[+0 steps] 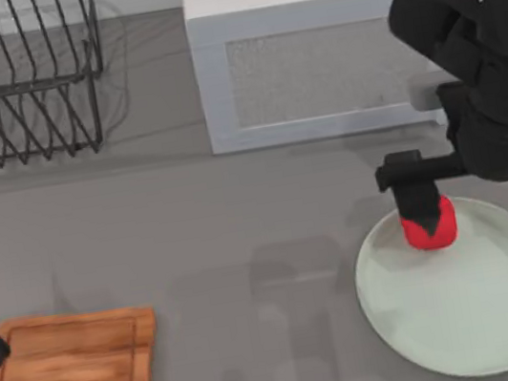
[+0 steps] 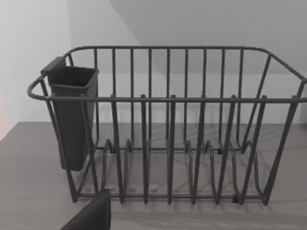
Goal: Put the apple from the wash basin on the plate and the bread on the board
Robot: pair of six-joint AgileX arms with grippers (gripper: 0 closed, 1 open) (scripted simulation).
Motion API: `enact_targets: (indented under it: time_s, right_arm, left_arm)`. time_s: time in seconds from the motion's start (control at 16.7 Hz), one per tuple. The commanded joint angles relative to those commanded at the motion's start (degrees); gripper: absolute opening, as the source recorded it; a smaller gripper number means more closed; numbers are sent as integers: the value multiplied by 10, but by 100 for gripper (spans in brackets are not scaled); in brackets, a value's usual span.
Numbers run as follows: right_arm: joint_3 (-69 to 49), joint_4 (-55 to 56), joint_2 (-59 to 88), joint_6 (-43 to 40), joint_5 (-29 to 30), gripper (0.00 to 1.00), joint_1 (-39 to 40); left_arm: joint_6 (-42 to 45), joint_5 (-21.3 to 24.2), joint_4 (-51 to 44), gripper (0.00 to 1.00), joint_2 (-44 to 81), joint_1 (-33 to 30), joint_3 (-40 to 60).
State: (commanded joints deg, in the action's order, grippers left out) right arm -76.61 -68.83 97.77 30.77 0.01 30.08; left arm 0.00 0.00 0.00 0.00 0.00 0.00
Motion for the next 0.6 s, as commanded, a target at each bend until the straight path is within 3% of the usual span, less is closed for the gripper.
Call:
enact_targets:
  time_s: [0.6]
  right_arm:
    - [4, 4, -5, -2, 0, 100, -3]
  left_arm:
    - [0, 0, 0, 100, 0, 0, 0]
